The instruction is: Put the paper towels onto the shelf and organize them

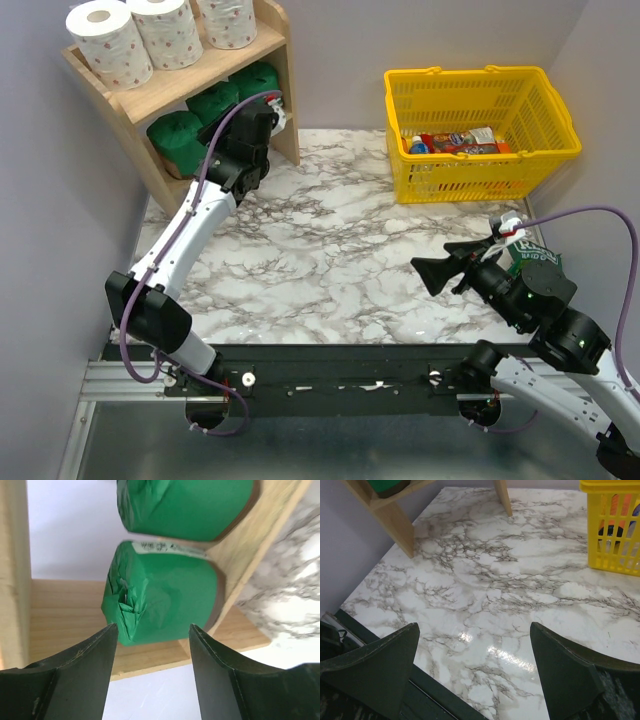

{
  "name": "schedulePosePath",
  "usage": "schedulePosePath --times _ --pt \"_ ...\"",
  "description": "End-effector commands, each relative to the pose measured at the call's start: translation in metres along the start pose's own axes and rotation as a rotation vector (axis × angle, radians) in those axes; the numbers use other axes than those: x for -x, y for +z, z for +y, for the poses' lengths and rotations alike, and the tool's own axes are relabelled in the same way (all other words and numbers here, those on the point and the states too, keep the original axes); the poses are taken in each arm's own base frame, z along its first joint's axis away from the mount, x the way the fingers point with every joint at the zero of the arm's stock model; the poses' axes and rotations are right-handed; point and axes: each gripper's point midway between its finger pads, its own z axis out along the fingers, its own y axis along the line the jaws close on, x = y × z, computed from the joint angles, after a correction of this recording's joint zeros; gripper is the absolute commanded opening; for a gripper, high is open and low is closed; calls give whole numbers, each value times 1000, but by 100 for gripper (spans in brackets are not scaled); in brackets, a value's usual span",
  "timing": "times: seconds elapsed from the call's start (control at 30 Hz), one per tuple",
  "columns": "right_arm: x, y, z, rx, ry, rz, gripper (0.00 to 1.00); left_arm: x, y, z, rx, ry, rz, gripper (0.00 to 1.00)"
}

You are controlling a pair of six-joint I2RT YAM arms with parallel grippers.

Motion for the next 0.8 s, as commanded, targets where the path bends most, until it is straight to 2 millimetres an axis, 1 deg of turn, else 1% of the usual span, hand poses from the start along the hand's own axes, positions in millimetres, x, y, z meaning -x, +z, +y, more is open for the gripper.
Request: schedulePosePath --times 0.0,0.1,0.17,0.27,0.3,0.47,0.6,0.77 --pt "8 0 -2 -13 -11 -28 100 22 -18 -11 -79 -67 -91 66" --pt "7 0 0 -3 -6 -26 100 15 -13 -23 -95 -57 -74 62" --pt "7 -2 1 2 -3 -26 100 10 -6 -32 -102 -45 -57 60" --pt "10 -6 1 9 -1 -41 100 3 5 -38 -103 -43 -29 55" --pt "11 -8 1 11 0 -48 100 0 8 -37 -91 -43 -13 52" --pt "14 -11 -1 7 7 -65 100 -24 30 -24 11 21 99 51" --pt "15 -11 0 10 7 -64 100 -37 43 -16 50 7 147 52" --pt "15 -10 2 19 6 -60 100 -47 57 -12 74 1 193 51"
